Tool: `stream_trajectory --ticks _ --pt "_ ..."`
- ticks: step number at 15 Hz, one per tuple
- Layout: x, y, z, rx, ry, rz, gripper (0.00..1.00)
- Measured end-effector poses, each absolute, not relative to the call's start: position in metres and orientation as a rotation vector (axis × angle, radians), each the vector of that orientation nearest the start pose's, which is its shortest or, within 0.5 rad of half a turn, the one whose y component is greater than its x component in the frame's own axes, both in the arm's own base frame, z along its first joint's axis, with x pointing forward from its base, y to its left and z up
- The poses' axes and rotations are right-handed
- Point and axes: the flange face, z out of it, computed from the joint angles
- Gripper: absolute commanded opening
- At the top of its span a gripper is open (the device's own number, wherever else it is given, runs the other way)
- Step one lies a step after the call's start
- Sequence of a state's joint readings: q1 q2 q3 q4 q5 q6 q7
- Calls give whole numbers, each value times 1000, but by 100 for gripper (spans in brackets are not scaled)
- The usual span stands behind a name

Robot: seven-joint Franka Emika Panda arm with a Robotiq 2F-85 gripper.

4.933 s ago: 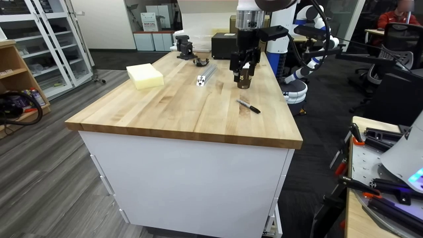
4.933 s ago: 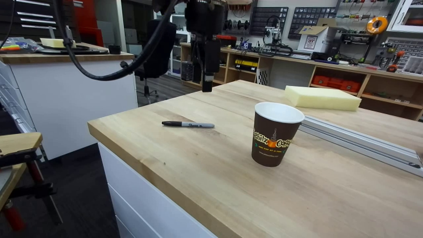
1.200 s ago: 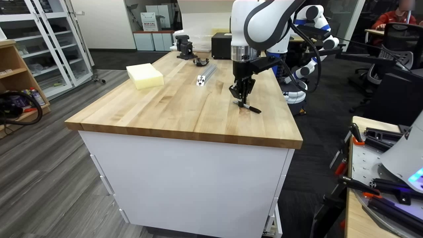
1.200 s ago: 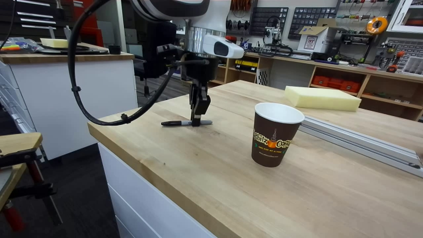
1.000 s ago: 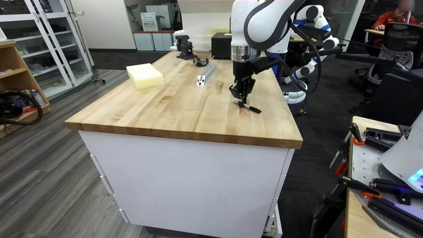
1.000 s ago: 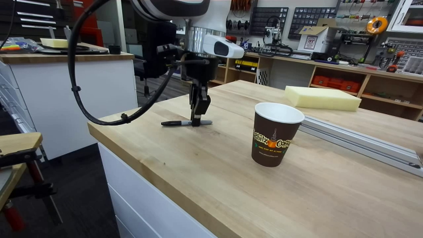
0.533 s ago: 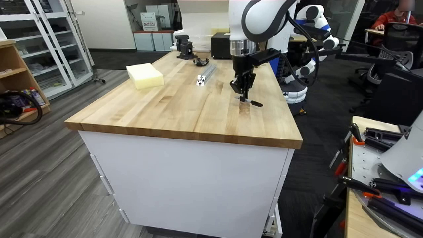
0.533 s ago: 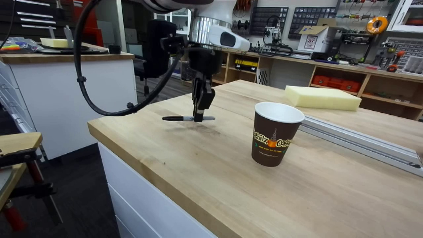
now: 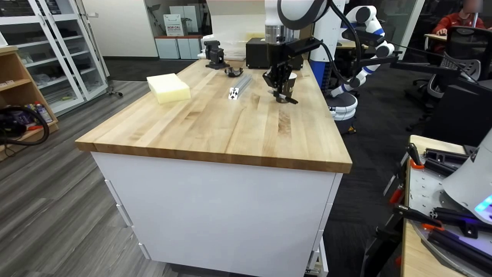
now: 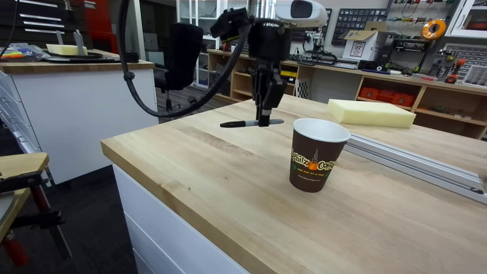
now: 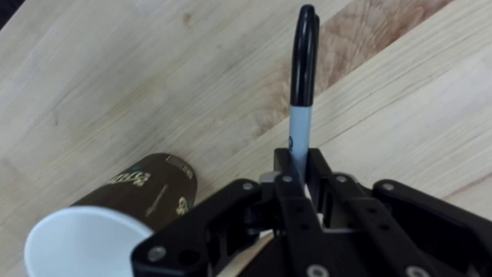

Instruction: Move the cup to the right then place the marker in it

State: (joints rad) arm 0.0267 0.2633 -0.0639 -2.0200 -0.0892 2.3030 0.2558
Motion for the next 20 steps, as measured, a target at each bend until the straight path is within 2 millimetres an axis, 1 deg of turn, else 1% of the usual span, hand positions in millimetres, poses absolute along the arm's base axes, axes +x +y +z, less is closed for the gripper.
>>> stream_trajectory --ticks 3,7,11,20 --pt "607 -45 343 -3200 415 -91 3" --pt "613 -61 359 -3198 441 -54 3" --pt "617 -66 368 -3200 443 -39 3" --pt "621 -74 376 -3195 457 -63 3"
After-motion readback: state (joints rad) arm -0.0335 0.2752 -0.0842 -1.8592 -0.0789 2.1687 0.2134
